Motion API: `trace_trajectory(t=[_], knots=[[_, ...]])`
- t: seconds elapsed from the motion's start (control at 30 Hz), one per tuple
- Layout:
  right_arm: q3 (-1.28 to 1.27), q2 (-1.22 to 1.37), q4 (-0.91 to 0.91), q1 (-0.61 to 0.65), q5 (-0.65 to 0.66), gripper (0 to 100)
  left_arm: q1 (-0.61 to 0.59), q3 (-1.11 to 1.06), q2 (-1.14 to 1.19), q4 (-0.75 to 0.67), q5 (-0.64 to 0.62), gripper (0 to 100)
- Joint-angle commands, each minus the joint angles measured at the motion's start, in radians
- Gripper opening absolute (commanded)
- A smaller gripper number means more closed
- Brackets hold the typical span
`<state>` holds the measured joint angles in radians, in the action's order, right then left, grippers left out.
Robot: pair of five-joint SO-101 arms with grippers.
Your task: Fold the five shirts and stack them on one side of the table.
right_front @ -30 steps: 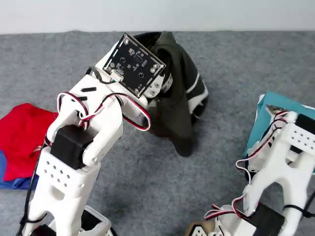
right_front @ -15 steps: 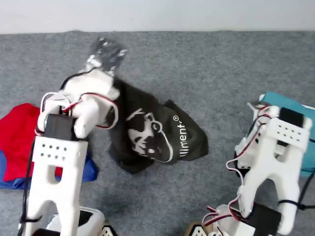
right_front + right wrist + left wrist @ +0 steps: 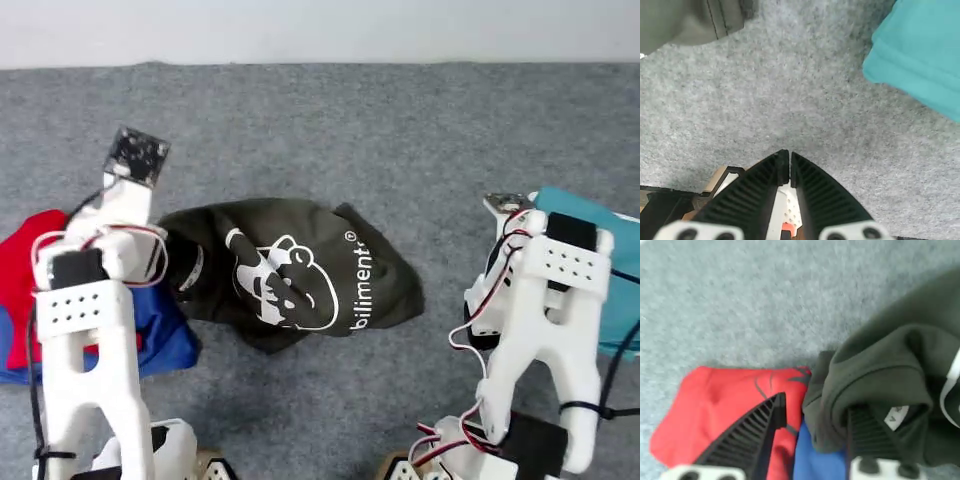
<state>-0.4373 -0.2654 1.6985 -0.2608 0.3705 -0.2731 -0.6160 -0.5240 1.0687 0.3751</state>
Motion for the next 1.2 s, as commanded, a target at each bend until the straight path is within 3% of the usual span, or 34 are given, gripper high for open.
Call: trace_trajectory(t=[0.0, 0.17, 0.33, 0.63, 0.8, 1.03, 1.17], knots=[[0.008, -0.027, -0.013, 0.102, -0.009, 0.9, 0.017, 0.166, -0.009, 0.124, -0.008, 19], [0.011, -0.027, -0.147, 0.364, -0.011, 0.9, 0.023, 0.291, -0.011, 0.221, -0.066, 19], [0.011, -0.025, -0.309, 0.607, -0.011, 0.9, -0.055, 0.380, -0.028, 0.258, -0.155, 19], [0.015, 0.236, -0.504, 0.874, -0.005, 0.9, -0.095, 0.305, -0.140, 0.270, -0.184, 19], [0.170, 0.496, -0.547, 0.843, -0.003, 0.9, -0.098, 0.194, -0.164, 0.224, -0.186, 19], [0.720, 0.862, -0.532, 0.552, -0.002, 0.9, -0.057, 0.136, -0.210, 0.213, -0.181, 19], [1.069, 1.001, -0.400, 0.464, -0.005, 0.9, 0.009, 0.093, -0.203, 0.213, -0.180, 19]])
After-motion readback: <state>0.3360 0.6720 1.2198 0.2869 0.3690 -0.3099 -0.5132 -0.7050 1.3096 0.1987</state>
